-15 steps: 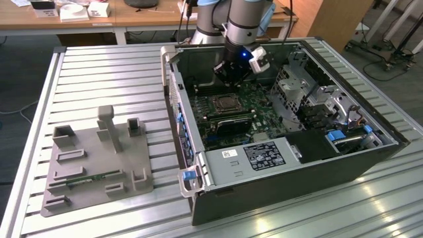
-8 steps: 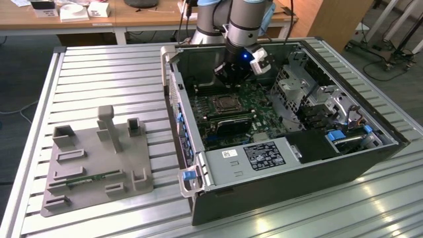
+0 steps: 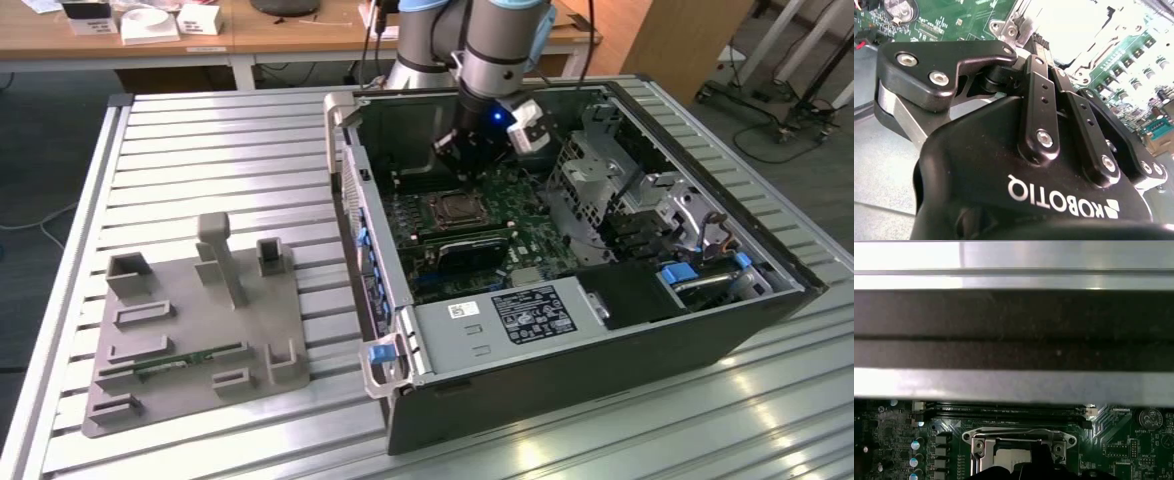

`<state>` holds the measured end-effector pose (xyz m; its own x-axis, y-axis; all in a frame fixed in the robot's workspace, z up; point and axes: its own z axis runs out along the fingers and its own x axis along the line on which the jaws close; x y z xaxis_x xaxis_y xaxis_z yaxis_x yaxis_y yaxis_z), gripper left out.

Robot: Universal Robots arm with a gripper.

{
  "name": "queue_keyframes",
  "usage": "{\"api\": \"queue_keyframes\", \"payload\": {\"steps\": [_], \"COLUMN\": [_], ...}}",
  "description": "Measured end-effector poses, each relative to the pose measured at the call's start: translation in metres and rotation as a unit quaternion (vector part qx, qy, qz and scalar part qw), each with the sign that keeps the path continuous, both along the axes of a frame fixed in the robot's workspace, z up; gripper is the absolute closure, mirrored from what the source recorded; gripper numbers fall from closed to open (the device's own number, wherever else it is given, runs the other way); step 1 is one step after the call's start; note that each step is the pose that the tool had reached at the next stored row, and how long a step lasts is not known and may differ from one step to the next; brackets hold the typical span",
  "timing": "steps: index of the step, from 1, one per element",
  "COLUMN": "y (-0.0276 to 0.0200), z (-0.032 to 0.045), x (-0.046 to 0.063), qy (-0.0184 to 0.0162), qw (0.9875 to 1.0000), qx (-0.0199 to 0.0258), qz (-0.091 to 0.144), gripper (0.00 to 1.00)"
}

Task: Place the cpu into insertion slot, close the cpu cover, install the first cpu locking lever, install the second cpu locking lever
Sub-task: 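Install the second cpu locking lever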

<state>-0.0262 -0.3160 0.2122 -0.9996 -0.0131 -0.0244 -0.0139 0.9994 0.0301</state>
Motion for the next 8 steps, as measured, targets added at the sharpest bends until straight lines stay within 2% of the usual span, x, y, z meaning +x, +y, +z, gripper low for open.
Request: {"api": "queue_keyframes", "payload": {"steps": [8], "y": [-0.0089], "z": [0.0], "x": [0.0], "qy": [0.0], "qw": [1.0], "qx": [-0.0013], "qz": [0.0], "gripper": [0.89]}}
